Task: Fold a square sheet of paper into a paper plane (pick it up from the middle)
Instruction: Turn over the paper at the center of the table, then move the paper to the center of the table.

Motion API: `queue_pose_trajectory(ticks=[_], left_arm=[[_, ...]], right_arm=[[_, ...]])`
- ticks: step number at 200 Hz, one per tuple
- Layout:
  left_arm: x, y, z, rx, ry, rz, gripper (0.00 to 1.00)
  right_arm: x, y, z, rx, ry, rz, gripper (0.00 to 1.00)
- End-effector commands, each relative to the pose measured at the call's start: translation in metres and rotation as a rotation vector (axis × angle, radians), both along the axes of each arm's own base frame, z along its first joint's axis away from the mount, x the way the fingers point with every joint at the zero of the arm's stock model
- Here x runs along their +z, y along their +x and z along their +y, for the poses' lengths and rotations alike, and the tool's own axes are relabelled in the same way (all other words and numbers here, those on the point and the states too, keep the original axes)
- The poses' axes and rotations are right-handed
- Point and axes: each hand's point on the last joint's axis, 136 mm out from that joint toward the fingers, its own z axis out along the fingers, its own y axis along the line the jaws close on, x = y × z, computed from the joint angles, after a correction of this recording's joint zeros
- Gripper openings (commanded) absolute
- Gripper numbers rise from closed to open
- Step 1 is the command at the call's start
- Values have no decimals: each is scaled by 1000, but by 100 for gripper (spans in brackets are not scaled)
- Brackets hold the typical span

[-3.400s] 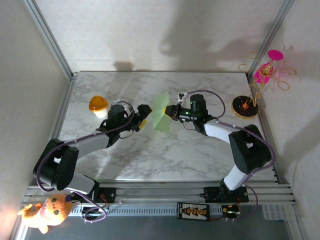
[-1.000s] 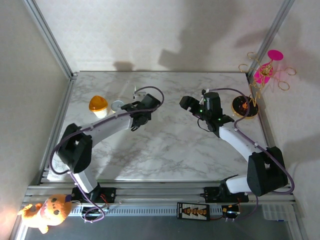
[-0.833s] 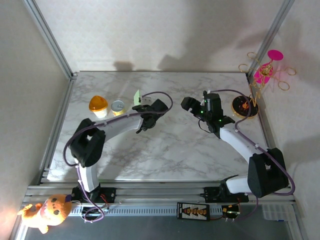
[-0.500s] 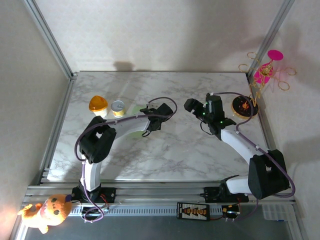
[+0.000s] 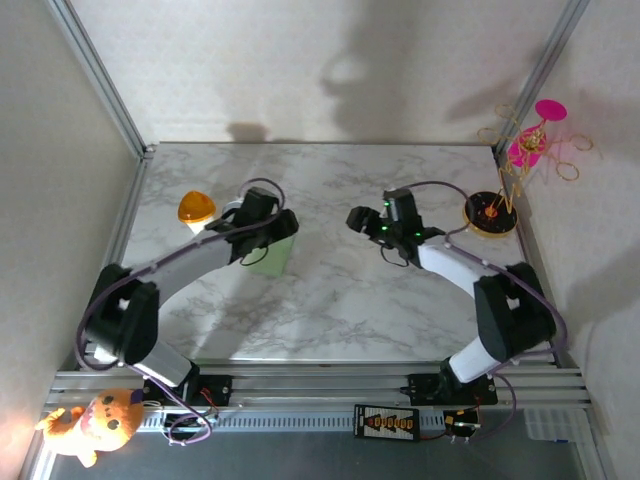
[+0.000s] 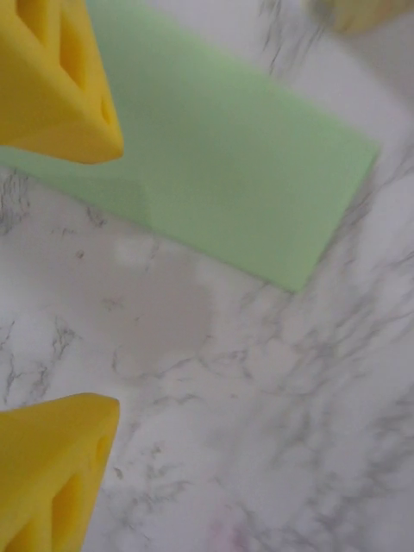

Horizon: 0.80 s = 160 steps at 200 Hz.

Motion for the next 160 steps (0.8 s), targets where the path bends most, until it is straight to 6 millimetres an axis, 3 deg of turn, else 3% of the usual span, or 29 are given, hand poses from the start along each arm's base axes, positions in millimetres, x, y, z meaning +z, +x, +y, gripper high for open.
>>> queue_pose_trajectory(ticks=[1,31,38,55,84,119,160], left_arm=[[9,-4,36,112,-53,-50,80],[19,-17,87,240,-65,-117,95],[20,-21,96,264,-69,-129,98],[22,-27,115,314,-79,-148,100],[19,-34,130,348,-98,-149,100],[10,-36,134,347,-110,-128,100],[5,-35,131,334,-127,-115,100]], right_arm=[[1,-9,60,153,25,6,70],[-16,-23,128,299,36,55,60],[-20,-34,149,350,33,63,58],[-29,-41,180,420,25,82,54],[-48,-48,218,508,-3,114,52],[-71,-51,240,556,-36,154,51],[-93,-53,230,569,-118,175,51]])
